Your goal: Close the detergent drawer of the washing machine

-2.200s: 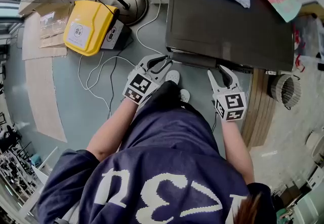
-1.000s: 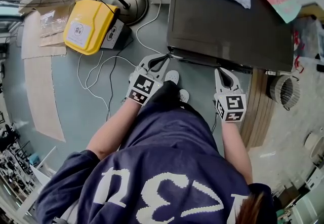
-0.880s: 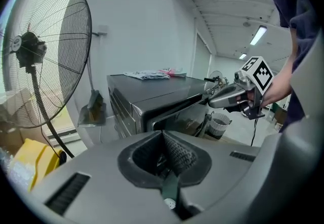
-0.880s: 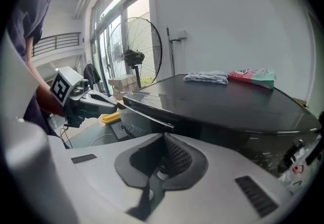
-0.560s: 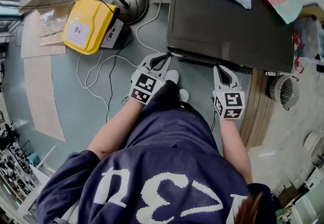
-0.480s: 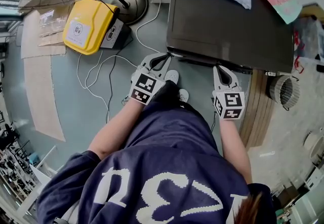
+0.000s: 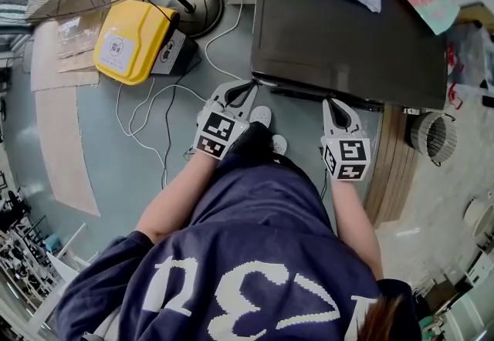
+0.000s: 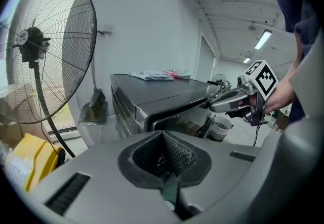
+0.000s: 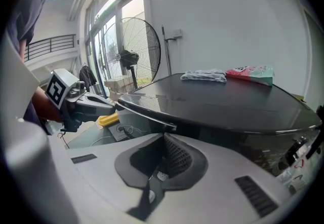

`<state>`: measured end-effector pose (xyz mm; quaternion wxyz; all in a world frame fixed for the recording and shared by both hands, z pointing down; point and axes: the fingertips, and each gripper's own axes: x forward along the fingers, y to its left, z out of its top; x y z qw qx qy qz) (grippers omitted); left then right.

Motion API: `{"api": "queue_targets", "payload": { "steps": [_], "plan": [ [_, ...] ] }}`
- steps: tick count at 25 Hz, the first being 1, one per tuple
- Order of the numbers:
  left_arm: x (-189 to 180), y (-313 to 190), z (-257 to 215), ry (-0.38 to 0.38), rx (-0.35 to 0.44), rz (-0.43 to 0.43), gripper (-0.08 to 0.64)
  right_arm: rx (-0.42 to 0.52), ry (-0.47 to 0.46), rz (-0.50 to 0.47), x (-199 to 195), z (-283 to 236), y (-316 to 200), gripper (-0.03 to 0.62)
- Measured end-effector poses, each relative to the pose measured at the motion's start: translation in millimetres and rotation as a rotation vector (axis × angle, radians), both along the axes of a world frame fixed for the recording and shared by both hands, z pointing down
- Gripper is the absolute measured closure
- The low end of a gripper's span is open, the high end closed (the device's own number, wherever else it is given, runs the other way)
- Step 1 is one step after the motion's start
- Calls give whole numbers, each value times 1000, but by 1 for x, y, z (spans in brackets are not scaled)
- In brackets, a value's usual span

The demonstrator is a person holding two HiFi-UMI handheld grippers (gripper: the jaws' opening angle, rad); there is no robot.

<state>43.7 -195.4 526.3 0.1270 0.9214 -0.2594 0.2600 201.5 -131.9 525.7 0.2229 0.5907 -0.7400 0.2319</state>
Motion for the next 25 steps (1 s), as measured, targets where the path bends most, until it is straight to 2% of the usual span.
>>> {"api": "queue_targets", "payload": {
  "steps": [3,9,13,21,25],
  "plan": [
    [1,-2,2,0,-3,-1,543,-12,28,-19,-2,5,-3,577],
    [2,-3,2,-3,-5,6,543,-27,-6,-1,-4,10,-4,577],
    [2,-15,1,7,-12,-39,543,-41,-9,29,-2,14,-15,577],
    [4,-14,-4,-22,37,-6,543,-31,-8,8,-8,9,-16,577],
    [9,-12,-27,29,79,-3,541,6,-11,-15,-16,-5,-18,575]
  ]
}}
